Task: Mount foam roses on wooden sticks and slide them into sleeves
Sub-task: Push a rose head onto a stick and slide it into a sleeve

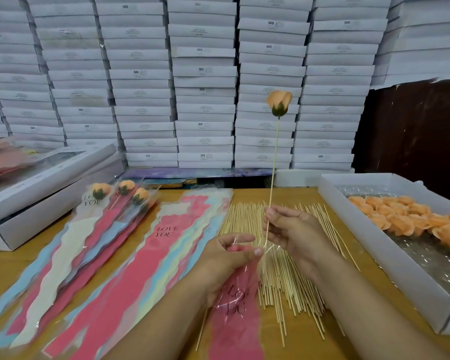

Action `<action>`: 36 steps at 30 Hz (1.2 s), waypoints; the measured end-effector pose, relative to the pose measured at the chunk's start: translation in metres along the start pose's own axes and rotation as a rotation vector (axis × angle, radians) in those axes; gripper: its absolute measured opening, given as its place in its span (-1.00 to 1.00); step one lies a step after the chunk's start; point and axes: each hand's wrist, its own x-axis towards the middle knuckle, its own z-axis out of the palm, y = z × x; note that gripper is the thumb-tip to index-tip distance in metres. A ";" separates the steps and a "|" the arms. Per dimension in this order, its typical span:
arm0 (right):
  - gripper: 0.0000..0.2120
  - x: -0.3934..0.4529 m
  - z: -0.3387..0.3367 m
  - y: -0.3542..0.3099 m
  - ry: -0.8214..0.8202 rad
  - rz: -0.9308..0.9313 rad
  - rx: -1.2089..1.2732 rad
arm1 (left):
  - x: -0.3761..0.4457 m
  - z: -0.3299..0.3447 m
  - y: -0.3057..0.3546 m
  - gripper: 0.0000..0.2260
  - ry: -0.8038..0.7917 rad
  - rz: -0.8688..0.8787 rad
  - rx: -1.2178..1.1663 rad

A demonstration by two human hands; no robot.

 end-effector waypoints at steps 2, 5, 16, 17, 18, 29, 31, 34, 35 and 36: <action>-0.88 0.000 0.000 0.002 0.011 0.006 -0.017 | 0.000 0.000 0.001 -0.55 -0.003 -0.007 -0.024; -0.88 0.000 0.000 0.004 0.030 0.010 -0.051 | 0.000 0.000 0.001 -0.59 -0.018 -0.005 -0.062; -0.74 -0.007 -0.005 0.013 -0.088 0.095 -0.120 | -0.001 -0.001 0.001 -0.60 -0.076 0.003 -0.061; -0.69 -0.008 -0.006 0.013 -0.094 0.099 -0.114 | -0.001 -0.001 0.000 -0.62 -0.072 0.002 -0.042; -0.66 -0.008 -0.007 0.014 -0.093 0.103 -0.105 | -0.001 -0.002 0.000 -0.66 -0.069 0.000 -0.025; -0.56 -0.008 -0.011 0.015 -0.109 0.013 -0.158 | -0.005 0.001 -0.003 -0.58 -0.096 -0.001 0.019; -0.53 -0.008 -0.012 0.014 -0.123 -0.027 -0.122 | -0.006 0.002 -0.006 -0.55 -0.085 -0.002 0.036; -0.59 -0.009 -0.013 0.012 -0.115 -0.103 -0.110 | -0.005 0.001 -0.008 -0.59 -0.088 0.008 0.065; -0.66 -0.009 -0.013 0.011 -0.112 -0.115 -0.120 | -0.004 0.001 -0.008 -0.59 -0.090 0.007 0.067; -0.71 -0.009 -0.012 0.011 -0.110 -0.124 -0.133 | -0.004 0.001 -0.008 -0.59 -0.092 0.003 0.068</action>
